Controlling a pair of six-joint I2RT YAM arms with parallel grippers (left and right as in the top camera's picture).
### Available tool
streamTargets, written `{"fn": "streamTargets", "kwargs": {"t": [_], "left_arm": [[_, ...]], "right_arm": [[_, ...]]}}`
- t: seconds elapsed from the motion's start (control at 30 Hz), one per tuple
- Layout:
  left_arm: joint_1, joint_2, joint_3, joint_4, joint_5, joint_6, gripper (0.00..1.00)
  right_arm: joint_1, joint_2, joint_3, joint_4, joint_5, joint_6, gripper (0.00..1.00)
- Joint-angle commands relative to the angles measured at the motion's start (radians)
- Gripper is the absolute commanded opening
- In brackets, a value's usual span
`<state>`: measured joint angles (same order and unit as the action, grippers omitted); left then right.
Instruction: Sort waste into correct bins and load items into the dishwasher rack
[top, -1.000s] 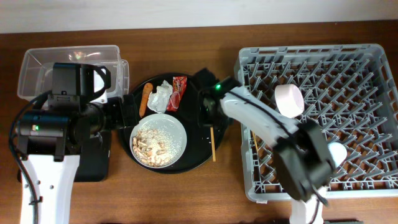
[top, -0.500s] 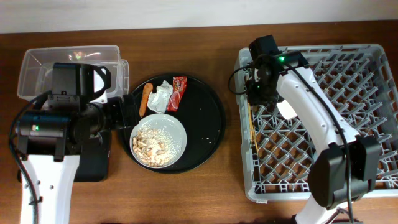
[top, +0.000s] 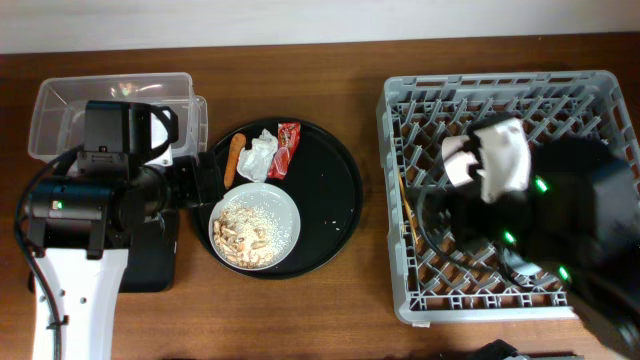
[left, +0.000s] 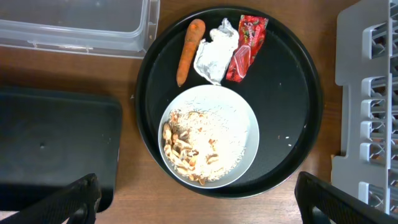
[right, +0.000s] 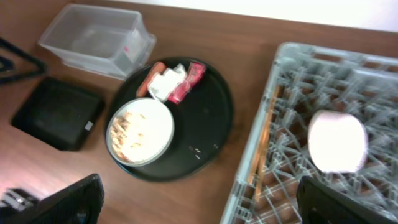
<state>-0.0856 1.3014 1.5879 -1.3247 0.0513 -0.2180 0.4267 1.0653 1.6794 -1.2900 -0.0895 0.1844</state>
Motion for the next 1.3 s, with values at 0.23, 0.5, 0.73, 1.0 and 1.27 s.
{"fn": "streamTargets", "kwargs": {"t": [0.23,0.5,0.73,1.0,1.27], "left_arm": [[0.003,0.000,0.005,0.002,-0.007,-0.002,0.99],[0.003,0.000,0.005,0.002,-0.007,-0.002,0.99],[0.003,0.000,0.005,0.002,-0.007,-0.002,0.99],[0.003,0.000,0.005,0.002,-0.007,-0.002,0.99],[0.000,0.002,0.001,0.164,0.069,-0.025,0.99]], "right_arm": [[-0.128,-0.444,-0.444,0.242,0.276,0.006,0.98],[-0.345,-0.912,-1.392,0.948,-0.035,0.007,0.98],[-0.344,-1.062,-1.674,1.239,-0.031,0.007,0.98],[-0.343,-1.059,-1.674,1.224,-0.031,0.007,0.98],[-0.343,-1.059,-1.674,1.224,-0.031,0.007,0.98]]}}
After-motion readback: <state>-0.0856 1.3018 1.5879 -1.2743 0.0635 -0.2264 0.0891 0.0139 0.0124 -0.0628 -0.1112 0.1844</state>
